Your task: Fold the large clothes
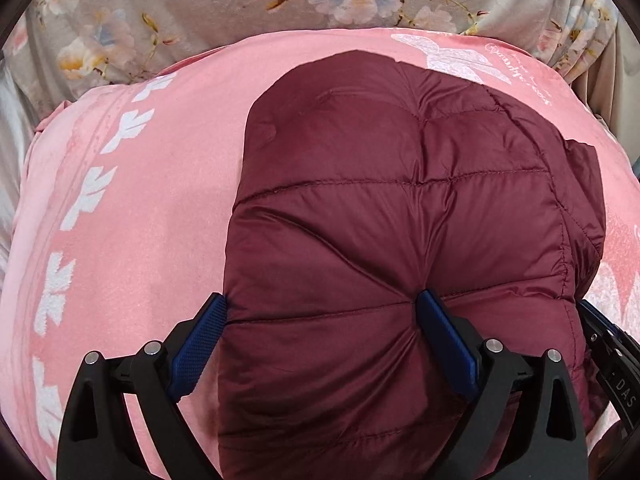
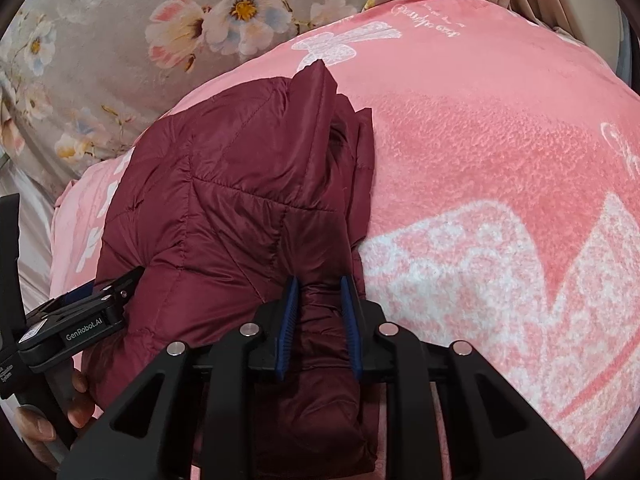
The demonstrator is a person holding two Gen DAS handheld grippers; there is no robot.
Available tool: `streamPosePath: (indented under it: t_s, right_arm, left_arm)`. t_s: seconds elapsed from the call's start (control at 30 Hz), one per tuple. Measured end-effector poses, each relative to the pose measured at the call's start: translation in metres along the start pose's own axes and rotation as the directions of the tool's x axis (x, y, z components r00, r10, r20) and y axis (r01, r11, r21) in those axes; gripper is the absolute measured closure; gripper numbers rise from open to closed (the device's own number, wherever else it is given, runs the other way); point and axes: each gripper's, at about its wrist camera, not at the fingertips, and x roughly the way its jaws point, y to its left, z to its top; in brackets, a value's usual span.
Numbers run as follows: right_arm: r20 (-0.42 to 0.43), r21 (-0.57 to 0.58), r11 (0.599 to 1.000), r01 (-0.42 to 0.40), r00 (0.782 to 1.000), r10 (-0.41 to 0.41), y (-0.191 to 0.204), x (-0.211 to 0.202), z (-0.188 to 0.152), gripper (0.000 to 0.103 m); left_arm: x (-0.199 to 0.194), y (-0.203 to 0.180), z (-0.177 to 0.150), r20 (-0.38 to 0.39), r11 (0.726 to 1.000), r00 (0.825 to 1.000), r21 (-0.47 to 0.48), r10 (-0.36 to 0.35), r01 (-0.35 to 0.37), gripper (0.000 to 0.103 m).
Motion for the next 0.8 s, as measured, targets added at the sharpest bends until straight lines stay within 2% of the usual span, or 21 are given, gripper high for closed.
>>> streamPosePath:
  t_s: [0.33,0.37,0.4,0.43,0.53,0.6,0.67,0.73,0.8]
  right_arm:
    - [0.004,0.010,1.000,-0.010,1.000,0.010,-0.007,0.001,-0.004,0.073]
    - [-0.006,0.022,1.000,0.004,1.000,-0.004,-0.010,0.000,-0.003,0.067]
    - [-0.019,0.047,0.999,0.023,1.000,-0.023,-0.015,-0.003,-0.002,0.052]
    - [-0.027,0.074,0.997,0.007,1.000,-0.005,-0.021,-0.007,0.000,0.046]
    - [-0.039,0.167,0.983,-0.079,0.995,0.087,-0.039,-0.014,0.004,0.037]
    - [-0.039,0.239,0.958,-0.158,0.984,0.172,-0.051,-0.014,0.009,0.035]
    - [-0.045,0.282,0.937,-0.204,0.973,0.225,-0.057,-0.009,0.016,0.033]
    - [-0.063,0.304,0.923,-0.235,0.962,0.265,-0.057,-0.001,0.021,0.029]
    - [-0.097,0.324,0.904,-0.280,0.940,0.326,-0.054,0.012,0.025,0.025]
  left_arm:
    - [0.002,0.002,-0.002,0.013,1.000,1.000,0.004,0.005,-0.005,0.006]
    - [0.001,0.004,-0.001,0.005,1.000,1.000,-0.004,-0.008,0.008,0.006]
    - [-0.001,0.011,0.001,-0.018,0.999,0.999,-0.024,-0.040,0.039,0.007]
    - [-0.003,0.017,0.002,-0.036,0.997,0.997,-0.045,-0.069,0.068,0.007]
    - [-0.009,0.051,0.010,-0.071,0.965,0.974,-0.167,-0.215,0.201,0.008]
    - [-0.009,0.071,0.015,-0.073,0.936,0.956,-0.237,-0.283,0.259,0.008]
    - [-0.003,0.092,0.019,-0.080,0.892,0.928,-0.316,-0.365,0.324,0.008]
    - [0.011,0.108,0.019,-0.097,0.849,0.900,-0.388,-0.424,0.358,0.008]
    - [0.022,0.114,0.018,-0.117,0.816,0.870,-0.424,-0.478,0.392,0.008]
